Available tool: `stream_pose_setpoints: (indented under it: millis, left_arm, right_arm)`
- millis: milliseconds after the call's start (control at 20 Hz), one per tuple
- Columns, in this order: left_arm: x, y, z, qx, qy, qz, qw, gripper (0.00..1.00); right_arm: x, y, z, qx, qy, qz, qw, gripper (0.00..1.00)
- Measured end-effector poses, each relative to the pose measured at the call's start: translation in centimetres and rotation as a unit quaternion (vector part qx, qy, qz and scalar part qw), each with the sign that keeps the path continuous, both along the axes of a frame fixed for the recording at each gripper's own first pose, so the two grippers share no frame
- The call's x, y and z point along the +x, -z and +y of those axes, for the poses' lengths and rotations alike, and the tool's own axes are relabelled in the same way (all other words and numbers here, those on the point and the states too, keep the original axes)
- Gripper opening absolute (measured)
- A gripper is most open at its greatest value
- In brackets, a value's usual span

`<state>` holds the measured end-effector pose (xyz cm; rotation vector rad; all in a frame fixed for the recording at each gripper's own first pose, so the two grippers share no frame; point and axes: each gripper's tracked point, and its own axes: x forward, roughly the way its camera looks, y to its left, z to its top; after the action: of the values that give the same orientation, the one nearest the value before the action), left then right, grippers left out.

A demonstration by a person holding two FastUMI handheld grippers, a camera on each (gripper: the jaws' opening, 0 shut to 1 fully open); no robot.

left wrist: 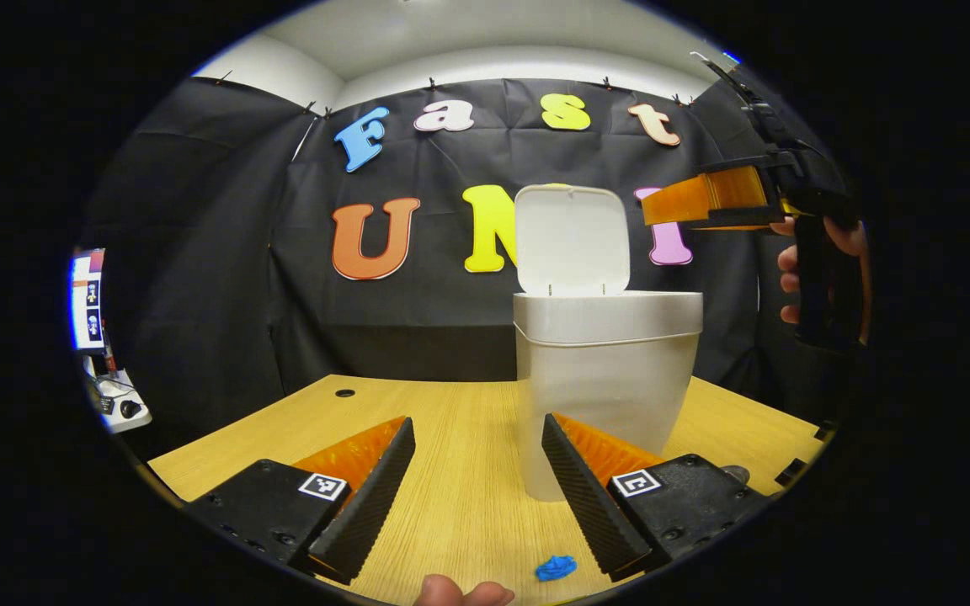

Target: Press the lid of the desktop garbage bin to open it, pick up the crumpled paper on the desktop and throw it into the bin, then pick up the pop can on the desktop and drop it into the bin, and finally close the garbage bin lid.

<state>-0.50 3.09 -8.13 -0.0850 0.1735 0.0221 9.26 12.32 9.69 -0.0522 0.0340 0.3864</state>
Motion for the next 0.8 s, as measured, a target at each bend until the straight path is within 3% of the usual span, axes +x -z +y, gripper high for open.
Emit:
stream_pose_setpoints:
  millis: [150, 300, 500, 800]
  left_arm:
    - [-0.4, -0.2, -0.2, 0.002, -0.002, -0.001, 1.000, 0.98]
    - [-0.8, 0.0, -0.7, -0.001, 0.000, 0.001, 1.000, 0.98]
    - [-1.6, 1.3, -2.5, -0.009, 0.022, 0.017, 1.000, 0.98]
    - [-4.0, 5.3, -4.2, -0.004, 0.041, 0.067, 0.997, 0.98]
  right_arm:
    - [-1.3, 1.1, -1.9, 0.024, 0.025, 0.006, 0.999, 0.93]
    - [-3.0, 2.6, -3.4, 0.052, 0.045, 0.019, 0.997, 0.98]
    - [-5.4, 5.1, -5.5, 0.019, 0.069, 0.014, 0.997, 0.93]
    - [-8.8, 9.2, -7.6, -0.003, 0.095, -0.002, 0.995, 0.94]
